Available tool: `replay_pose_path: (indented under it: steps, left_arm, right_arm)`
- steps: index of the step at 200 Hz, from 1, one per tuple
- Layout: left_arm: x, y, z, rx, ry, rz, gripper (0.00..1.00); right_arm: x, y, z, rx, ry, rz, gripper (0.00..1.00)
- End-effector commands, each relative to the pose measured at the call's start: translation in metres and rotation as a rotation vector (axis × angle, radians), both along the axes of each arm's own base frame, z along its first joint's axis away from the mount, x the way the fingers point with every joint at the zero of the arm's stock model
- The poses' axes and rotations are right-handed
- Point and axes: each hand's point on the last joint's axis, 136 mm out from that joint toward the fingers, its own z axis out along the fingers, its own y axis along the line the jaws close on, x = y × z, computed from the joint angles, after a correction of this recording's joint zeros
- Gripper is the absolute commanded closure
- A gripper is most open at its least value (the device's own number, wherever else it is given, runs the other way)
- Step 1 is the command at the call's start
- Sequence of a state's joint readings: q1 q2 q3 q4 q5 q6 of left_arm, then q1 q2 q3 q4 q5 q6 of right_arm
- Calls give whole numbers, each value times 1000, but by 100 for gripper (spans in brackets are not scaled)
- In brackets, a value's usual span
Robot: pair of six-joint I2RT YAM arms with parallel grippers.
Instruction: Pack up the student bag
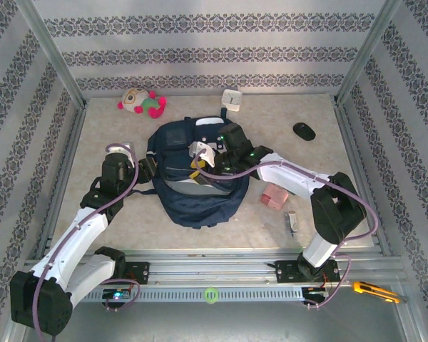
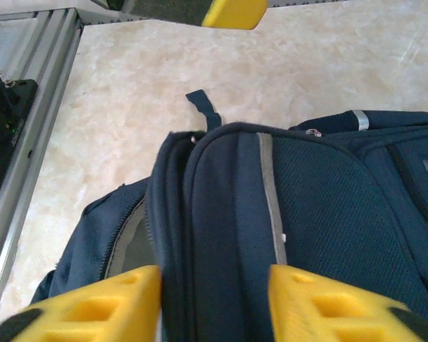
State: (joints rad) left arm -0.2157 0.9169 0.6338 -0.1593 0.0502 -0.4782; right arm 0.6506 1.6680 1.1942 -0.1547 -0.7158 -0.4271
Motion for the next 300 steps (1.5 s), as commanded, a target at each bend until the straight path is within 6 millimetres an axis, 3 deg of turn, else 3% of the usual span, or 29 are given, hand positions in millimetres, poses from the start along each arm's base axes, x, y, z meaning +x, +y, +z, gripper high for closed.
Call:
replay_pose_path:
  steps: [1,30,62,94,129,156,177,221,223,226,230,300]
  left_arm:
    - [4,-3,17,-45,-66,-9,47]
    - [4,-7,17,-67,-67,-23,47]
    - [6,-16,16,-115,-70,-49,46]
    - [7,-25,10,-159,-54,-78,46]
    - [8,-25,7,-155,-49,-82,46]
    - [10,-24,5,-159,-45,-73,46]
    - [11,-26,1,-159,-35,-80,46]
    - [14,-29,-5,-140,-16,-98,45]
    - [14,-28,-6,-139,-13,-97,45]
    - [14,-28,-6,-137,-13,-96,45]
    - [14,-28,-6,-135,-11,-94,45]
    - [13,-25,-6,-118,-7,-85,45]
  right_arm:
    - [-4,-7,41,54,87,-109,50]
    - [-1,-36,44,27,191,-289,48]
    - [14,-96,29,-6,333,-559,47]
    - [27,-176,-5,-58,477,-875,46]
    - [20,-259,-46,-214,565,-1162,41]
    - [2,-294,-71,-354,609,-1277,29]
    - [3,-320,-85,-424,590,-1355,25]
    - [28,-317,-89,-495,443,-1182,20]
    - [30,-316,-89,-495,439,-1178,17]
    - [32,-316,-89,-497,434,-1172,5]
    - [35,-316,-89,-495,424,-1166,2]
    - [73,-305,-110,-577,317,-943,4]
